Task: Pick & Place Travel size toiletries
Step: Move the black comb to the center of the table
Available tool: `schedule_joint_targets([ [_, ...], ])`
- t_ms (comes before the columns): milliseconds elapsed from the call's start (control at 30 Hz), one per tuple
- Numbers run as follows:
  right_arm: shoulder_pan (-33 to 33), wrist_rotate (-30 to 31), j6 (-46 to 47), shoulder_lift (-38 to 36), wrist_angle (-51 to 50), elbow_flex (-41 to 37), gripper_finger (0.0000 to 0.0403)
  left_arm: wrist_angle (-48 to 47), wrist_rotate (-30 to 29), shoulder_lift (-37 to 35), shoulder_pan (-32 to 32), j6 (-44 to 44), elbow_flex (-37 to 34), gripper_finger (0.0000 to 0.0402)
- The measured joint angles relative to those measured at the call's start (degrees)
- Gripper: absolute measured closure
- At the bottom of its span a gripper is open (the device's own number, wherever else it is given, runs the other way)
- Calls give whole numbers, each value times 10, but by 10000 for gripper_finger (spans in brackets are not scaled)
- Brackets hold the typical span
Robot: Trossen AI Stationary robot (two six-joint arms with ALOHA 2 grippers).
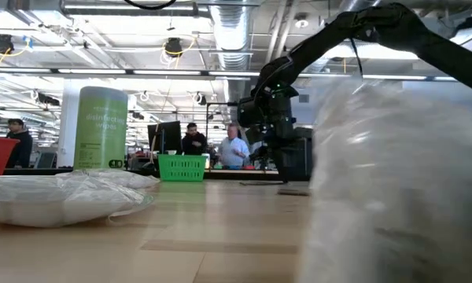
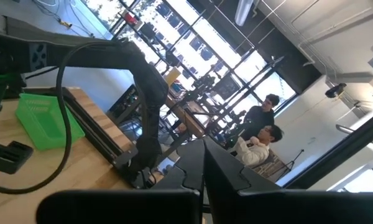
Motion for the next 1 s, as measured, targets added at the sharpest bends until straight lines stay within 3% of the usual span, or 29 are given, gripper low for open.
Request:
schedule_joint_targets([
  [367, 23, -23, -9, -32, -23, -64, 403, 13, -8, 0, -18, 17, 0, 401],
  [667, -28, -32, -10, -133, -45, -82, 403, 15, -21, 0, -29, 32, 0, 401],
  [833, -54, -118, -1, -201, -37, -81, 403, 20, -24, 0, -29, 47, 0, 401],
  [1000, -65, -298, 138, -233, -13, -81, 403, 29, -25, 0, -28, 52, 0, 401],
])
